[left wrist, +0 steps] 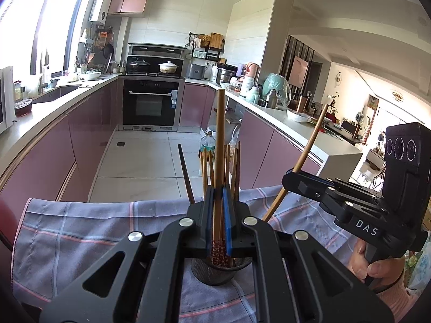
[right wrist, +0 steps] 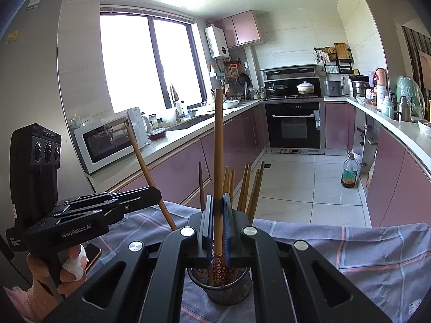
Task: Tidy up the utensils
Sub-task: 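Lower the left gripper's chopstick into the cup while the right gripper inserts its own, then open both grippers and withdraw them from the mesh cup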
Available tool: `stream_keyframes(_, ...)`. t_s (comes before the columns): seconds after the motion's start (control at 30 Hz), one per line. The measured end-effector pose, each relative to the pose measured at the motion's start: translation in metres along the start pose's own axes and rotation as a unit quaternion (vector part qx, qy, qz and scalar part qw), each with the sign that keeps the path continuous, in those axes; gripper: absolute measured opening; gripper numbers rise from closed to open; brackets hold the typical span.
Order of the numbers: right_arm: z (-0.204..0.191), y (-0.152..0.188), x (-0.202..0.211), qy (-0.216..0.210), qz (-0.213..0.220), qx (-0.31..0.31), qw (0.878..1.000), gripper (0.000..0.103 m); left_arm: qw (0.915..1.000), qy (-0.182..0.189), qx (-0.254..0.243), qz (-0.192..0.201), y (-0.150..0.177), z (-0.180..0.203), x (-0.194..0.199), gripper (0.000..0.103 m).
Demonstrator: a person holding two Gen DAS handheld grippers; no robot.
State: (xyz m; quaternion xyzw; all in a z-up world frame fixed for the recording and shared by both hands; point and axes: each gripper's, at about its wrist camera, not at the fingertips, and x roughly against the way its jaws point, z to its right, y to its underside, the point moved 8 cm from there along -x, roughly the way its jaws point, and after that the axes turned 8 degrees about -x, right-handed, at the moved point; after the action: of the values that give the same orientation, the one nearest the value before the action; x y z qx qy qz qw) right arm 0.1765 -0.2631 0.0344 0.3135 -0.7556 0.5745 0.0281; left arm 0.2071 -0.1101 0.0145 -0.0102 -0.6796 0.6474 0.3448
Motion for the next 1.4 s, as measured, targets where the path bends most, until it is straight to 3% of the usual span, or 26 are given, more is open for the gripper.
stream_keyframes(0.73, 0.016, 0.028, -0.044, 0.022, -0.075, -0.007, 0.997, 0.006, 0.9961, 0.003, -0.009, -0.088, 0.034, -0.009, -0.041, 0.007)
stream_keyframes(1.27, 0.028, 0.032, -0.055, 0.038, -0.084, -0.022, 0.995, 0.009, 0.9942, -0.007, 0.007, -0.107, 0.046, -0.024, -0.076, 0.008)
stream_keyframes(1.4, 0.029, 0.033, -0.056, 0.038, -0.083, -0.025, 0.995, 0.009, 0.9942, -0.009, 0.009, -0.107, 0.049, -0.026, -0.079, 0.013)
